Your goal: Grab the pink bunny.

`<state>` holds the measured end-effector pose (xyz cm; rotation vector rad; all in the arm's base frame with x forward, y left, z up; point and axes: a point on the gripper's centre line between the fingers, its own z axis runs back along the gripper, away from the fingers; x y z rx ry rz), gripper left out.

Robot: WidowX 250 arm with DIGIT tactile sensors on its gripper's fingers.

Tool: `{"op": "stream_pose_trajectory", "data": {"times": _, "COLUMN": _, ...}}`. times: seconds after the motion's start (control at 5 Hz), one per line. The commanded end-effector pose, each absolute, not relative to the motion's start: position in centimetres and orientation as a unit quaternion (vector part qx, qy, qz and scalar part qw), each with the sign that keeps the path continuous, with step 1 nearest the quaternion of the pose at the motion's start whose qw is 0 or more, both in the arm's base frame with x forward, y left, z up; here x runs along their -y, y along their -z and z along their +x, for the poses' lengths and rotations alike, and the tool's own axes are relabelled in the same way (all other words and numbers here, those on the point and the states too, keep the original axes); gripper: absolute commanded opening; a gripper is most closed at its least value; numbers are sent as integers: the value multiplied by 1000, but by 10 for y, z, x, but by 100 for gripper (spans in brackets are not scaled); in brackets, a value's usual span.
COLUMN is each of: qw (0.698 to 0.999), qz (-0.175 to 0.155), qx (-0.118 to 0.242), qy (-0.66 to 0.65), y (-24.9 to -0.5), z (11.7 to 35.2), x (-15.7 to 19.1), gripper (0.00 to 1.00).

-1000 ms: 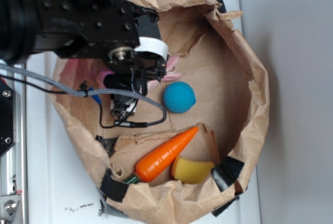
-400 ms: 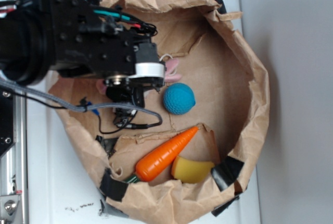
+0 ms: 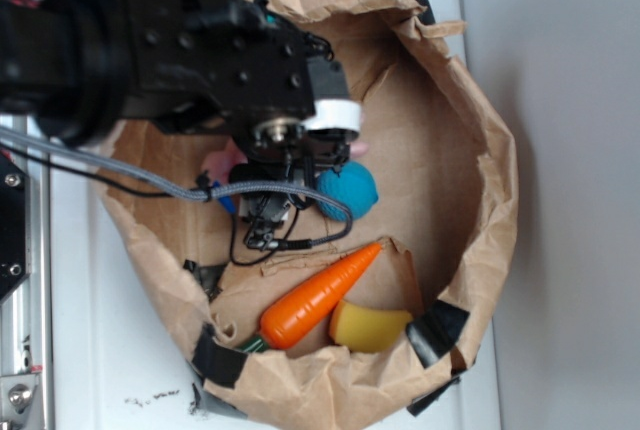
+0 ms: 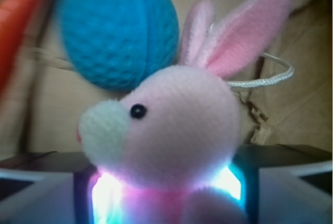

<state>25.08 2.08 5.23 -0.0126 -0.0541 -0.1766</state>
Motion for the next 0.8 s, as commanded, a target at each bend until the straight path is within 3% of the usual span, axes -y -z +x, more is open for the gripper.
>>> {"op": "stream_pose_trajectory", "data": {"times": 0.0, "qw": 991, "qz": -62, "qx": 0, "qy": 115, "y": -142, "z": 242, "x": -17, "gripper": 0}}
{"op": "stream_pose_trajectory", "data": {"times": 0.2, "qw": 994, "qz": -54, "qx": 21, "qy": 97, "y": -163, "z": 233, "x": -15, "gripper": 0}}
{"op": "stream_pose_trajectory", "data": {"times": 0.4, "qw": 992, "qz": -75, "qx": 15, "qy": 99, "y": -179, "z": 227, "x": -11, "gripper": 0}}
{"op": "stream_pose_trajectory", "data": {"times": 0.6, "qw": 992, "qz": -78, "qx": 6, "qy": 95, "y": -175, "z": 226, "x": -7, "gripper": 0}}
